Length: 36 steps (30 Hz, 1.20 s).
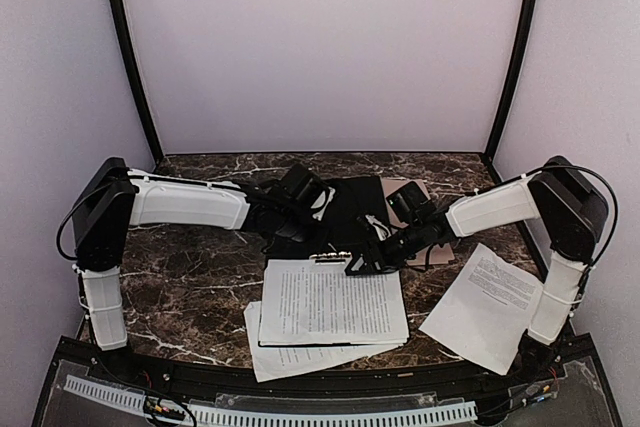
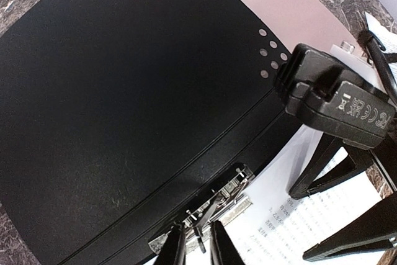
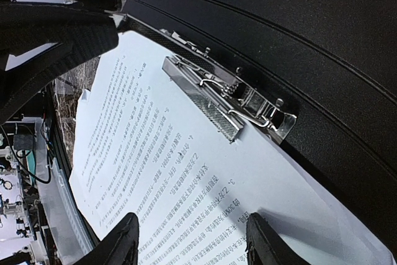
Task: Put the files into the folder
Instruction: Clamp the file in the folder.
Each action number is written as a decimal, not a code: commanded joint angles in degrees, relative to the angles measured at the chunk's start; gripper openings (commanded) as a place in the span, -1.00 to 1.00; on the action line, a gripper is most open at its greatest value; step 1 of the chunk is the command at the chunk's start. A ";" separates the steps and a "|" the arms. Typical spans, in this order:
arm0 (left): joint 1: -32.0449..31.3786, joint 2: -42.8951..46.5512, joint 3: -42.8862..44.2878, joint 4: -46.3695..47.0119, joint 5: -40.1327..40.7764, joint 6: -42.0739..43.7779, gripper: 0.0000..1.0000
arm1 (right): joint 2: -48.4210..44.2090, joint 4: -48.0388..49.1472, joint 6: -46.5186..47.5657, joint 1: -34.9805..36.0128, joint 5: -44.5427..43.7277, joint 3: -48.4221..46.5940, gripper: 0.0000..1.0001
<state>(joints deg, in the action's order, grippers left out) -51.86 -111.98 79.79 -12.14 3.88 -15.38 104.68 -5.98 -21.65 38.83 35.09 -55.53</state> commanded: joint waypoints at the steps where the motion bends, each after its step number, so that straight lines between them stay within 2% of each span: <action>1: 0.42 0.15 0.96 -0.91 -0.03 0.14 -0.73 | 1.84 -1.24 0.51 -0.65 -2.57 0.97 0.14; 8: 0.51 0.82 -2.58 -0.69 0.64 -2.11 -0.97 | 1.69 -1.40 0.73 -0.64 -2.82 0.95 0.14; 19: 0.55 2.34 -17.49 10.65 -2.32 -11.22 -0.99 | -3.76 4.18 2.20 0.42 -4.15 1.92 0.13; 25: 1.33 2.24 -22.45 14.90 -4.54 -14.11 -0.99 | -6.83 5.54 8.80 1.07 -8.34 0.25 0.19; 36: 3.64 2.13 -27.12 18.12 -9.57 -15.38 -0.99 | 1.92 0.97 25.46 2.13 -12.78 -7.29 0.39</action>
<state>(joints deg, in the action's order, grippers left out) -48.56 -107.96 56.69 15.03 -1.89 -30.70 103.46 -3.14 -4.34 39.94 24.58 -60.88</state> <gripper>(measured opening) 0.012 0.686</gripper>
